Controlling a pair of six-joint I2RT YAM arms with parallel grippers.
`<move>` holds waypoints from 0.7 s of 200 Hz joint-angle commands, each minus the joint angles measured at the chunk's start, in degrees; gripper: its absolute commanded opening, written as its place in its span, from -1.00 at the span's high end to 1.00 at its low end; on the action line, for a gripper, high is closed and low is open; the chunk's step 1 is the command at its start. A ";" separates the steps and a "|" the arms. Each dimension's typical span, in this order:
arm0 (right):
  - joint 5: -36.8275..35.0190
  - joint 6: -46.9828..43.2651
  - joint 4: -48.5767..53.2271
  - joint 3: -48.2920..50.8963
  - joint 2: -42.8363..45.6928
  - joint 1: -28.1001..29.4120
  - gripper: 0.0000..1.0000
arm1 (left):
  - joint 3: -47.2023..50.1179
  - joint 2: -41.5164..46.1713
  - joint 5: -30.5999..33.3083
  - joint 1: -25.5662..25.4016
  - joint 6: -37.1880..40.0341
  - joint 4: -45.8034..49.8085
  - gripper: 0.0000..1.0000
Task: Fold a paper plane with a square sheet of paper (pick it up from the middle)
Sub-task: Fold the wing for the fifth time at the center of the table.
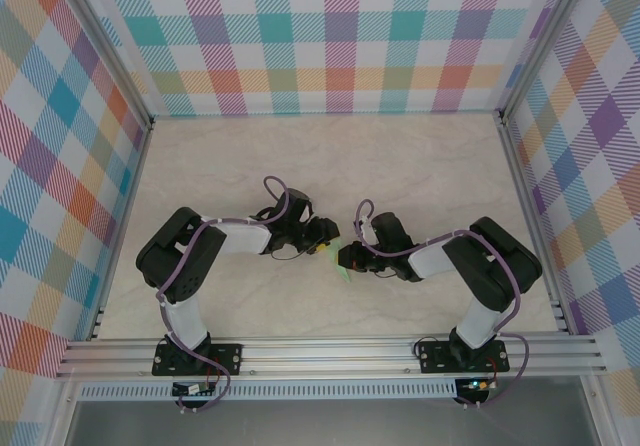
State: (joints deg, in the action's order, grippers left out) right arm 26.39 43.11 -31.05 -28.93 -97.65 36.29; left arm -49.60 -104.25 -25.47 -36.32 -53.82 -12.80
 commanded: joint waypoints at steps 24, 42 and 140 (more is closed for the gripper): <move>-3.01 1.27 5.72 1.47 -1.30 -0.11 0.93 | -1.74 6.68 1.45 -0.31 3.67 2.73 -0.03; -3.43 2.25 6.01 1.48 -1.68 -0.11 0.95 | -1.57 10.26 4.60 -0.25 5.30 6.20 -0.06; -3.94 9.96 2.01 4.12 -2.95 -0.18 0.98 | 1.57 7.72 3.16 -0.40 1.79 -1.22 -0.08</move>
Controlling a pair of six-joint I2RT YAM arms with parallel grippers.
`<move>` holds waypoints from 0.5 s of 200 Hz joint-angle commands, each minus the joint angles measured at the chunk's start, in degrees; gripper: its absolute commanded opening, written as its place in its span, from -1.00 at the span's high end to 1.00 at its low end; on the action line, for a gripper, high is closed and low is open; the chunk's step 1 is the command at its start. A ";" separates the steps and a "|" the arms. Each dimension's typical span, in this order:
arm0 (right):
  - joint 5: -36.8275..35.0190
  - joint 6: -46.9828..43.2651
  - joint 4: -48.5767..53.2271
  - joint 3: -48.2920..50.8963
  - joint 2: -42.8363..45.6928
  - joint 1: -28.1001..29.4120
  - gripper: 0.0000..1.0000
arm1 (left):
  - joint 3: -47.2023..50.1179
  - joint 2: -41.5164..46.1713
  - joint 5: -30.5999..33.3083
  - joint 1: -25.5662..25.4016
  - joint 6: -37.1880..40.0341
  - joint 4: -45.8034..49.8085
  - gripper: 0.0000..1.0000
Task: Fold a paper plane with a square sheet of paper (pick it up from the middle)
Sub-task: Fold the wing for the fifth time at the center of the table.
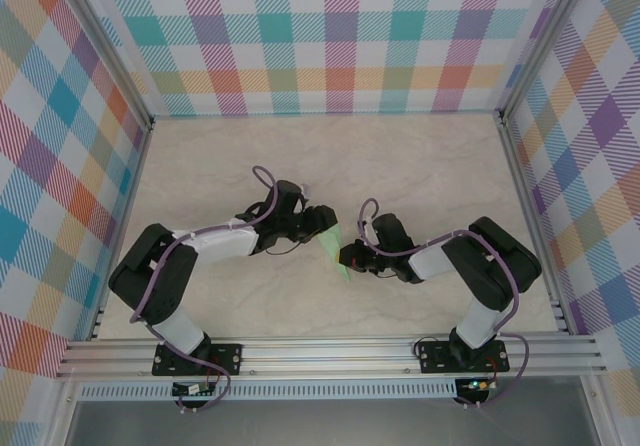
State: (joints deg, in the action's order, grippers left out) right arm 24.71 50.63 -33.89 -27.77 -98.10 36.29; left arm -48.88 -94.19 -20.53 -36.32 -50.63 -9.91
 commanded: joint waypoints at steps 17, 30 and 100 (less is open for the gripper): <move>-2.42 2.61 5.40 2.90 -2.37 -0.15 0.98 | -0.41 -4.82 -3.25 -0.45 -1.44 -4.81 -0.07; -2.65 2.80 5.68 2.98 -2.55 -0.17 0.98 | -0.68 -6.48 -3.46 -0.44 -1.91 -5.94 -0.07; -2.17 2.95 6.74 2.68 -2.45 -0.17 0.95 | -3.04 -12.47 -3.12 -0.59 -2.16 -4.84 -0.05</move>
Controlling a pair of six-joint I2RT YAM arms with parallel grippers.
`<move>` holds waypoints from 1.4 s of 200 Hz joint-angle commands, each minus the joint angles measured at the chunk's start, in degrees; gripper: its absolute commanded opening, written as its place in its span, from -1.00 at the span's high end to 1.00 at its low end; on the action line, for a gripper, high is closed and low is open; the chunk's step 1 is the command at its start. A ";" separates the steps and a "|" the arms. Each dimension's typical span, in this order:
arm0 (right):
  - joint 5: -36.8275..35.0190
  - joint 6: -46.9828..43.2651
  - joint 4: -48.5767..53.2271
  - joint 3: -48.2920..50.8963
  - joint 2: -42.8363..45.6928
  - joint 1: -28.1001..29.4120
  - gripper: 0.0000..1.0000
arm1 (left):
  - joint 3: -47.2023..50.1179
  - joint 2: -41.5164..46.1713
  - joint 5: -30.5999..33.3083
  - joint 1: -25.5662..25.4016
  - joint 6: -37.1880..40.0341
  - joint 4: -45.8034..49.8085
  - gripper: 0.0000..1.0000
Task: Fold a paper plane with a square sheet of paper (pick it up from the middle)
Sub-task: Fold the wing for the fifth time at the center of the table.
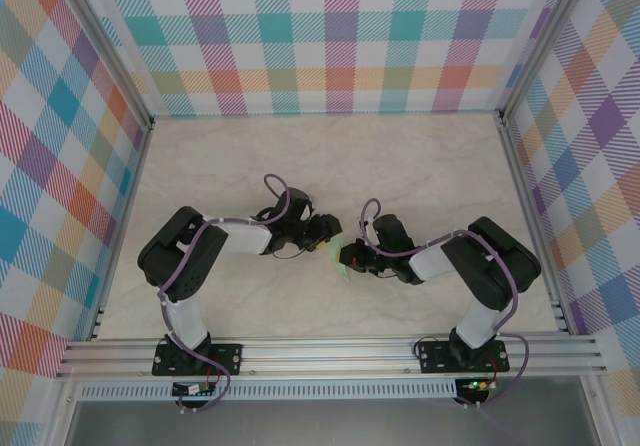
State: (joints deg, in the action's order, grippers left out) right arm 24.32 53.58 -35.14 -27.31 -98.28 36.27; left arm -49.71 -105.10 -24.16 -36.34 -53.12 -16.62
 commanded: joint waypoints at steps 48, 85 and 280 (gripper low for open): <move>0.00 -2.88 15.28 -0.85 3.19 -0.15 0.79 | -0.76 -2.59 2.67 -0.57 0.35 7.19 0.03; 2.13 -6.55 21.23 -2.85 8.01 -0.05 0.66 | -0.32 -2.56 2.16 -0.58 0.70 7.22 0.03; -0.95 -16.99 33.40 -9.62 11.26 0.21 0.59 | -1.18 -2.15 0.70 -2.07 1.49 7.45 0.03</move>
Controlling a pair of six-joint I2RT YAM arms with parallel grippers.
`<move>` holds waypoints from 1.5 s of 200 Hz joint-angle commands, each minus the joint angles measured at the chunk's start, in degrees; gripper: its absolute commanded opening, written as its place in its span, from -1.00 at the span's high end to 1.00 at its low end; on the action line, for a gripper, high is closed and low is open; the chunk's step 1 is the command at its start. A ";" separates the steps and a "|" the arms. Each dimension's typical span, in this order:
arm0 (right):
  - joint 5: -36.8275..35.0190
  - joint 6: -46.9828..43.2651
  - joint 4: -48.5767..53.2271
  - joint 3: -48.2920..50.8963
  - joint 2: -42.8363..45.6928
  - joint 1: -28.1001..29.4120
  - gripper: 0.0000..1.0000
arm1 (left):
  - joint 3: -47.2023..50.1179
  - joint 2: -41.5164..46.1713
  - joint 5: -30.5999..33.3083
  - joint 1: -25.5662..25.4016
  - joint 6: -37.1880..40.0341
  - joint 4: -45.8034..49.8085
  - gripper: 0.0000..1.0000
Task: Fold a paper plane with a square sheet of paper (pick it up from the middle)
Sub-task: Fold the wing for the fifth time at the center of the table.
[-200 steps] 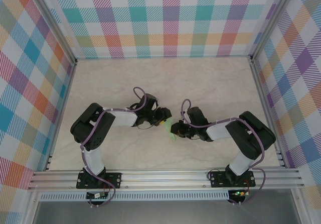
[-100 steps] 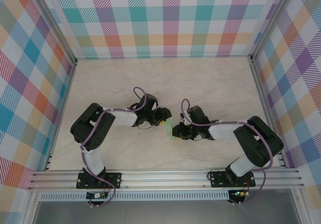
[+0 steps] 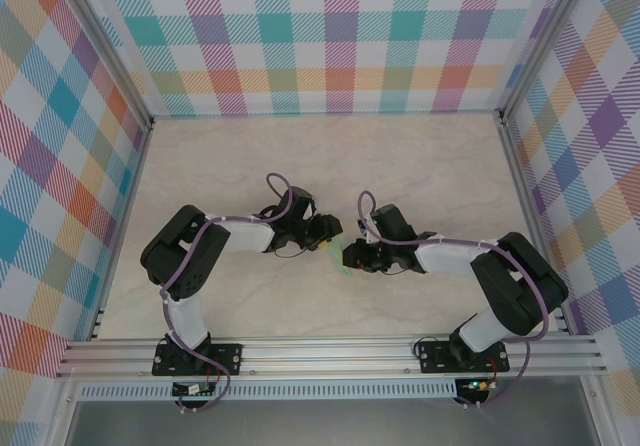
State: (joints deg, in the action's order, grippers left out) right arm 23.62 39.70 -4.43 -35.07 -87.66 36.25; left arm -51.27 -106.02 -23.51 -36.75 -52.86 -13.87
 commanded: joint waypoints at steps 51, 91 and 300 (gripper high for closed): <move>2.69 -4.06 2.16 -2.46 -1.21 0.65 0.88 | 0.05 -1.54 0.20 -1.65 1.27 5.12 0.03; 2.13 -4.38 2.84 -2.58 -3.44 2.06 0.90 | -0.16 -1.51 0.39 -1.70 1.18 5.51 0.03; -0.16 1.73 -0.58 3.41 -0.29 3.91 0.72 | -0.92 -1.76 0.79 -1.67 1.47 7.43 0.04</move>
State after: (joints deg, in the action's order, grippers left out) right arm 22.55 42.81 -9.26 -32.99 -90.83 39.51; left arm -52.14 -106.02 -23.03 -37.23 -52.40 -11.99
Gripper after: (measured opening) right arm 0.118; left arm 0.481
